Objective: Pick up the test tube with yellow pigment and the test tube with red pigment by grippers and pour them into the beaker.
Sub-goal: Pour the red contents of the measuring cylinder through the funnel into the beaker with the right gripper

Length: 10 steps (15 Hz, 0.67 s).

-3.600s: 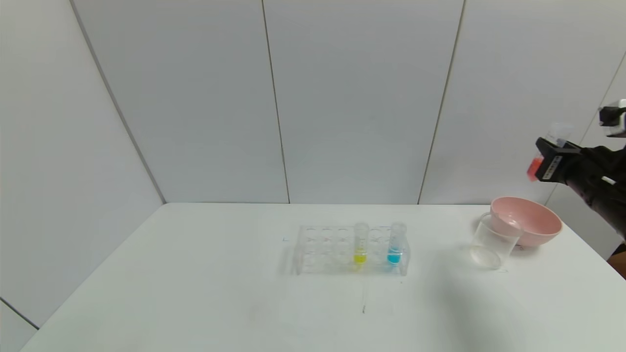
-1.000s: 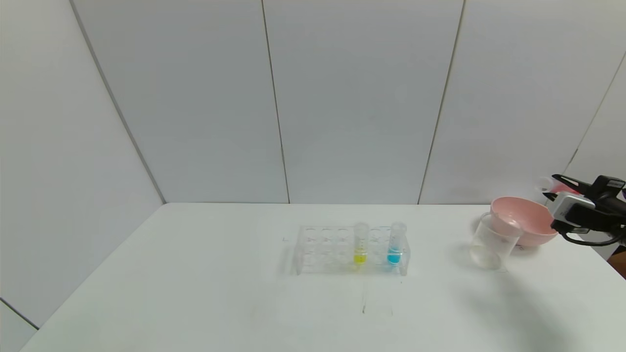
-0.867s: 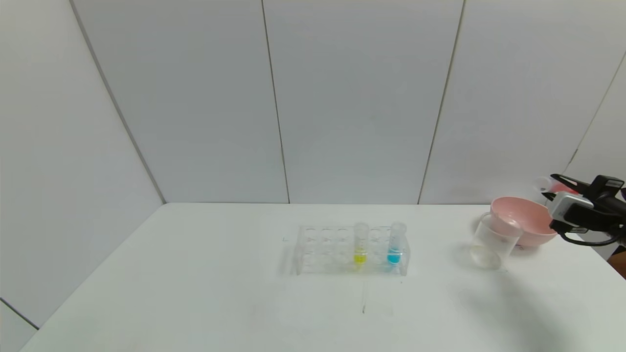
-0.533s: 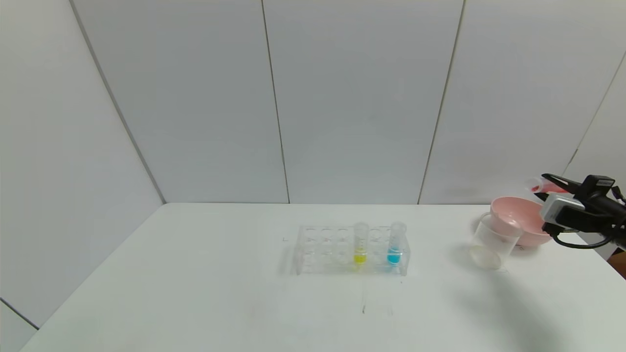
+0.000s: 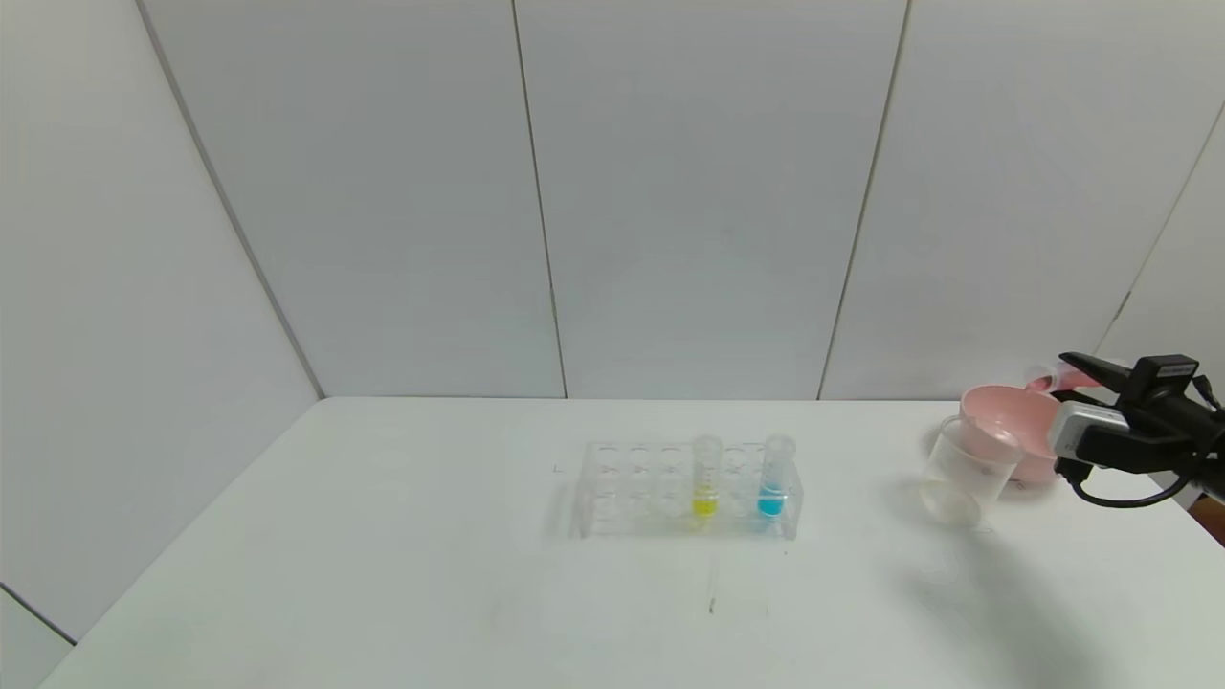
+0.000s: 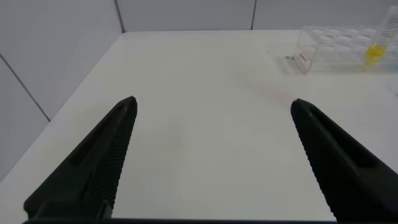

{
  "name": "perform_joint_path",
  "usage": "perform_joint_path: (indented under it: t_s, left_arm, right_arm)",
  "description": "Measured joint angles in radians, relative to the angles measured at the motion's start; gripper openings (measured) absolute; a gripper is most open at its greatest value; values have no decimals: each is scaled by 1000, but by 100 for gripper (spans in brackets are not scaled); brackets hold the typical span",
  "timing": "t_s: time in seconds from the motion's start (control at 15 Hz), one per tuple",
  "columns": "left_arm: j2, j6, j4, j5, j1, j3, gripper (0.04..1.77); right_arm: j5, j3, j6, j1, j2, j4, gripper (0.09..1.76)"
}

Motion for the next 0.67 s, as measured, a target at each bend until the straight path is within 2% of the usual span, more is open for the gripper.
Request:
perform_joint_path:
  t_s: [0.27,0.67]
  left_arm:
    - [0,0,0,0,0,0,176]
    - [0,0,0,0,0,0,176]
  right_arm:
    - [-3,-1,-45,8,0,-4,50]
    - [-3,6,-46,22,0,-4,50]
